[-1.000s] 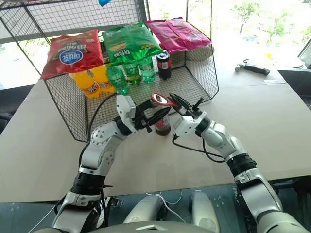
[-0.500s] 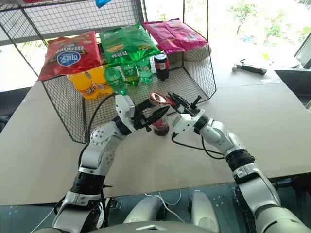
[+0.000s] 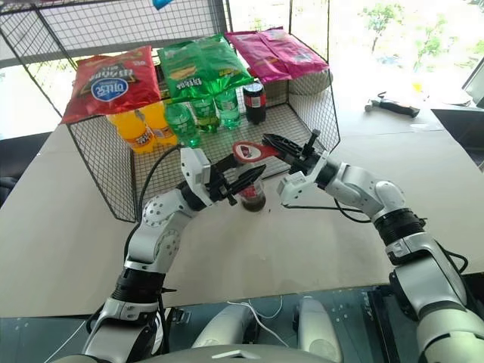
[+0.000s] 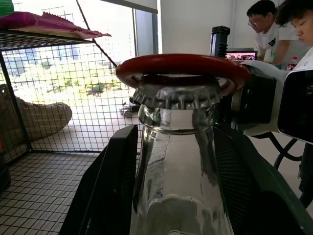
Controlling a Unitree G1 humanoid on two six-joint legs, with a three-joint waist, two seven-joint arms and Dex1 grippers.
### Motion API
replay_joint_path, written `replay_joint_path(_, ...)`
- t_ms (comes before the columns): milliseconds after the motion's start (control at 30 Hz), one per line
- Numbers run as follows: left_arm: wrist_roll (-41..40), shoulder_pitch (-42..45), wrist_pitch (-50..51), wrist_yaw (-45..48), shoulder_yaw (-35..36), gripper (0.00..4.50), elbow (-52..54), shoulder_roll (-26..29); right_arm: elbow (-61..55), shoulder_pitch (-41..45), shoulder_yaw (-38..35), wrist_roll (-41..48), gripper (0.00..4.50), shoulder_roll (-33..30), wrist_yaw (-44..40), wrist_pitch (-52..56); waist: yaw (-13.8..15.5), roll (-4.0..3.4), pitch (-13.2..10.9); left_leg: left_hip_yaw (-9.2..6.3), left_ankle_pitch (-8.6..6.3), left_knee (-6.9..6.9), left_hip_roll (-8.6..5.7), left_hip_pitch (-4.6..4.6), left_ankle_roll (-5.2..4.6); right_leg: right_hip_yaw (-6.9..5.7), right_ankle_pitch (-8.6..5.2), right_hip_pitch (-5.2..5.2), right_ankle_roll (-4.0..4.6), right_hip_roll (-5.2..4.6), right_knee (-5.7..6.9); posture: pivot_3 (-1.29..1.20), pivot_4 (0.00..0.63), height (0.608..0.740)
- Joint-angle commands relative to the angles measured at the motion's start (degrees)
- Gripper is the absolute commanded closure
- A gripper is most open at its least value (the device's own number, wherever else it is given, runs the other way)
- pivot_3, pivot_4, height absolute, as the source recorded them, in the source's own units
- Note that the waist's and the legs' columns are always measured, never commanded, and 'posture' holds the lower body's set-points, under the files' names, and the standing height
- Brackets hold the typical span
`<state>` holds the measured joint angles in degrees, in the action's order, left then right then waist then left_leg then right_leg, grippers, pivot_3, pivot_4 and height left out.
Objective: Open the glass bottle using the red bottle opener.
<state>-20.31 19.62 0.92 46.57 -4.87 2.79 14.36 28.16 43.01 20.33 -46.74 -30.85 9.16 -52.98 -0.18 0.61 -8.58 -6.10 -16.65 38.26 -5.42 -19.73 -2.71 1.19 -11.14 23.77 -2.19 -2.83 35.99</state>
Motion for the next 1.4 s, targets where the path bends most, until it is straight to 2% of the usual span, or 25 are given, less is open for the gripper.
replay_joint_path(33, 0.88, -0.10, 1.40, 0.20, -2.07, 2.68, -0.89, -0.30, -3.13, 1.95, 1.06, -3.19, 4.50, -1.64, 0.41, -0.86, 0.21, 0.00, -0.01, -0.01, 0.00, 0.00, 0.00, -0.01, 0.00, -0.02, 0.00, 0.00, 0.00, 0.00, -0.01, 0.00, 0.150, 0.735)
replay_joint_path(467, 0.43, 0.23, 1.76, 0.55, -2.63, 2.68, -1.23, -0.35, -2.33, 4.00, -0.08, -5.65, 4.50, -5.01, 5.44, 0.65, 0.57, 0.00, -0.04, -0.10, 0.00, -0.14, 0.01, -0.05, 0.00, -0.09, -0.01, 0.03, 0.01, -0.02, -0.14, 0.00, 0.150, 0.735)
replay_joint_path(933, -0.20, -0.82, 1.96, -0.15, -1.93, 2.68, -0.52, -0.11, -2.88, 0.33, -4.51, 7.17, 4.50, -1.59, 5.49, -0.81, 0.77, 0.00, -0.08, -0.09, 0.00, -0.16, 0.02, -0.07, 0.00, -0.08, -0.02, 0.06, 0.01, -0.03, -0.16, 0.00, 0.150, 0.735)
replay_joint_path(1400, -0.81, -0.92, 2.11, -0.25, -1.68, 2.68, -0.22, 0.10, -1.21, -1.83, -7.36, 13.16, 4.50, -0.28, 3.33, 3.26, 0.76, 0.00, -0.08, -0.09, 0.00, -0.20, 0.04, -0.10, 0.00, -0.08, -0.02, 0.10, 0.02, -0.02, -0.17, 0.00, 0.150, 0.735)
